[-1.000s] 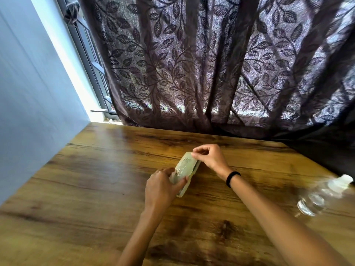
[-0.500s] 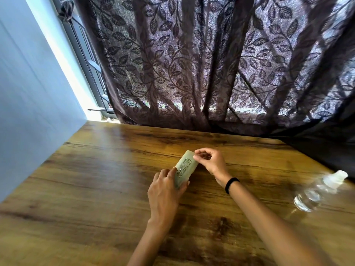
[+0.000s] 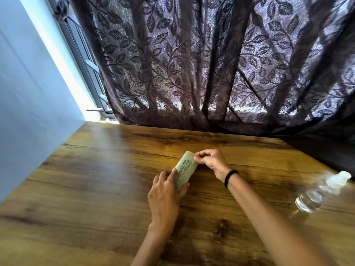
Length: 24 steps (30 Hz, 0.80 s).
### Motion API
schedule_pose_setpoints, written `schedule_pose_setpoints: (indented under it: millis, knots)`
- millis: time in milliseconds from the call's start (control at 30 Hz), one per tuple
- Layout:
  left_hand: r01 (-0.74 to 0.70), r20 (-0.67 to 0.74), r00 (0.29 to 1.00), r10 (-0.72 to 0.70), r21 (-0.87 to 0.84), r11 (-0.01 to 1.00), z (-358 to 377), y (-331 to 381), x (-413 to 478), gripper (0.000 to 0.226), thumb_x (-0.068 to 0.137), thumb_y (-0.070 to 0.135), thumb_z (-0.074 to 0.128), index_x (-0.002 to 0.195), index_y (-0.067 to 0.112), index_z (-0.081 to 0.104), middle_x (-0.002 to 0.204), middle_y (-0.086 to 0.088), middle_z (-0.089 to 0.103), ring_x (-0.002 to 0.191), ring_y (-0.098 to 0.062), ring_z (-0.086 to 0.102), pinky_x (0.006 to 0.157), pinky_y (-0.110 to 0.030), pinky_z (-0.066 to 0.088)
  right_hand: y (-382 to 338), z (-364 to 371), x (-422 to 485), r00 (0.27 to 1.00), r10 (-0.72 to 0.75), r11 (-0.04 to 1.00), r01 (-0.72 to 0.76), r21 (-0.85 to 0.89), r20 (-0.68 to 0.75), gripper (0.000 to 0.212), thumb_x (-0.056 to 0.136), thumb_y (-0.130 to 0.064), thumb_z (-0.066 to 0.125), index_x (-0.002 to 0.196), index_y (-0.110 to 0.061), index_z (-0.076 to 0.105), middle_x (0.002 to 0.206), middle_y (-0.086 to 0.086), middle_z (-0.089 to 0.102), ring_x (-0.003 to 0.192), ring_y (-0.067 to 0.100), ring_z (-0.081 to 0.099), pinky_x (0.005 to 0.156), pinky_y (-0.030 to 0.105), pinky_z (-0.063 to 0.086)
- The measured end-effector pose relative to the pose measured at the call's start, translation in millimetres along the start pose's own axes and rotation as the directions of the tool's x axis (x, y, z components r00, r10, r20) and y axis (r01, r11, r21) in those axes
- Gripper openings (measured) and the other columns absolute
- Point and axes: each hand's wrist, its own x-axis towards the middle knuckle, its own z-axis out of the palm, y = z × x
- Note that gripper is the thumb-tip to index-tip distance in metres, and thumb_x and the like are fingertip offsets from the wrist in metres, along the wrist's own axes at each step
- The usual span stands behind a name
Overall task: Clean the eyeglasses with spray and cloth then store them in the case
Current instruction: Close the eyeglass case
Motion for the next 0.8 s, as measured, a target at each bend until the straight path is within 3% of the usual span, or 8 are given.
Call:
schedule_pose_setpoints:
  millis: [100, 267, 400, 567, 800]
  knots:
    - [0.010, 0.005, 1.000, -0.010, 0.019, 1.000, -0.7, 1.4, 0.8, 0.053, 0.078, 0.047, 0.066, 0.121, 0.017, 0.059, 0.104, -0.003, 0.064, 0.088, -0.016, 0.056, 0.061, -0.027, 0.051, -0.6, 2.6, 1.7, 1.000, -0.006, 1.000, 0.006, 0.012, -0.004, 0.025, 0.075, 0.004, 0.070, 0.099, 0.006, 0.065, 0.093, 0.011, 0.062, 0.087, 0.017, 0.055, 0.064, 0.015, 0.044]
    - [0.028, 0.004, 1.000, -0.028, 0.046, 0.999, -2.6, 6.5, 2.5, 0.049, 0.075, 0.052, 0.066, 0.105, 0.014, 0.061, 0.094, -0.003, 0.062, 0.080, -0.015, 0.057, 0.053, -0.021, 0.041, -4.1, 10.6, 2.4, 1.000, -0.018, 1.000, 0.019, 0.012, -0.012, 0.023, 0.076, 0.002, 0.070, 0.098, 0.005, 0.066, 0.100, 0.014, 0.066, 0.087, 0.013, 0.055, 0.062, 0.012, 0.045]
    - [0.032, 0.001, 0.999, -0.032, 0.018, 0.999, -2.0, 5.3, 4.5, 0.050, 0.075, 0.056, 0.063, 0.103, 0.014, 0.059, 0.096, -0.002, 0.060, 0.084, -0.014, 0.056, 0.053, -0.020, 0.043, -5.9, 15.1, 3.5, 1.000, -0.026, 1.000, 0.026, -0.009, -0.016, 0.022, 0.077, -0.002, 0.070, 0.099, 0.001, 0.068, 0.108, 0.014, 0.066, 0.090, 0.012, 0.055, 0.075, 0.021, 0.041]
    - [0.022, -0.036, 0.999, -0.022, 0.009, 1.000, -5.1, 0.9, 5.1, 0.049, 0.073, 0.062, 0.059, 0.092, 0.017, 0.058, 0.087, -0.001, 0.063, 0.077, -0.016, 0.059, 0.045, -0.017, 0.031, -3.3, 13.3, 2.4, 0.999, -0.050, 0.999, 0.050, -0.008, -0.005, 0.028, 0.078, -0.010, 0.071, 0.104, -0.001, 0.066, 0.112, 0.013, 0.065, 0.095, 0.012, 0.056, 0.080, 0.020, 0.043]
    - [-0.023, -0.053, 0.998, 0.022, -0.015, 1.000, -10.9, -6.3, 7.5, 0.055, 0.078, 0.068, 0.044, 0.097, 0.019, 0.061, 0.089, -0.002, 0.066, 0.071, -0.016, 0.063, 0.042, -0.015, 0.032, -8.1, 10.0, -2.3, 0.995, -0.103, 0.994, 0.103, -0.022, -0.009, 0.036, 0.079, -0.010, 0.070, 0.110, 0.005, 0.062, 0.115, 0.019, 0.064, 0.103, 0.022, 0.061, 0.088, 0.025, 0.049]
